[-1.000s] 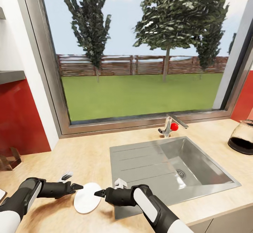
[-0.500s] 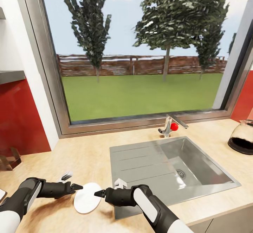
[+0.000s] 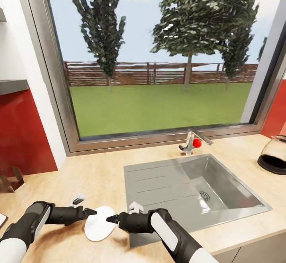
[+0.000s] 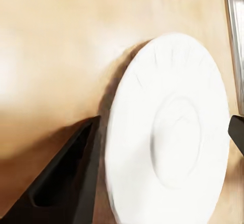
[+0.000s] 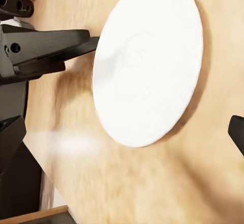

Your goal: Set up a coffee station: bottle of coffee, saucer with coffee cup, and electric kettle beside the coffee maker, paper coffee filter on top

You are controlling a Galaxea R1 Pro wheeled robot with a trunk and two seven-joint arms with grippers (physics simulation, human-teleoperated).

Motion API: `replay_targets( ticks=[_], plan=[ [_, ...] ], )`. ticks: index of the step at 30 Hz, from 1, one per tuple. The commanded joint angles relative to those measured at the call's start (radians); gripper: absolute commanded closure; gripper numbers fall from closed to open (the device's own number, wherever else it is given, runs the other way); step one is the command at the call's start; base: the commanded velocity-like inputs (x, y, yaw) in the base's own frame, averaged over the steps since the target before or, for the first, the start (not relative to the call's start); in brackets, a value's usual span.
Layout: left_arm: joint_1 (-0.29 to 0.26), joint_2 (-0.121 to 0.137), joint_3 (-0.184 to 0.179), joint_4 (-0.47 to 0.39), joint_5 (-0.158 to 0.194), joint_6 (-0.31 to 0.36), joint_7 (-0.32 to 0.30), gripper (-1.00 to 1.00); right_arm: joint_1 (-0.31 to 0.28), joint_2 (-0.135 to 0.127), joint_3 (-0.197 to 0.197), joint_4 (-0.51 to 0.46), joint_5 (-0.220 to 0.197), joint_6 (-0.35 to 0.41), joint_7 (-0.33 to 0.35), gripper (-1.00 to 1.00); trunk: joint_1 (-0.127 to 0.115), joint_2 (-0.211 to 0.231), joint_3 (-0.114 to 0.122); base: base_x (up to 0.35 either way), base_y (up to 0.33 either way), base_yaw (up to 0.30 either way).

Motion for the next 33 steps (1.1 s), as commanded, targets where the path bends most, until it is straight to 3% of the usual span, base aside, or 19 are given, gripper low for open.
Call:
replay_targets(
  ticks=[1, 13, 23, 33],
  plan=[
    [0.0, -0.006, 0.004, 0.0, -0.015, 0.006, -0.008, -1.0, -0.001, 0.0, 0.004, 0.0, 0.003, 0.002, 0.004, -1.0, 0.0, -0.001, -0.001, 0.0, 0.0, 0.0],
    [0.001, -0.018, 0.003, 0.0, -0.011, 0.006, -0.008, -1.0, 0.001, 0.0, 0.016, 0.0, 0.003, 0.002, 0.005, -1.0, 0.0, -0.001, -0.001, 0.0, 0.0, 0.0],
    [0.0, -0.048, 0.001, -0.001, -0.012, 0.007, -0.008, -1.0, 0.011, 0.0, 0.016, 0.0, 0.003, 0.002, 0.005, -1.0, 0.0, -0.001, -0.001, 0.0, 0.0, 0.0],
    [0.0, -0.053, 0.001, -0.001, -0.011, 0.007, -0.008, -1.0, 0.012, 0.0, 0.016, 0.0, 0.003, 0.002, 0.005, -1.0, 0.0, -0.001, -0.001, 0.0, 0.0, 0.0]
  ],
)
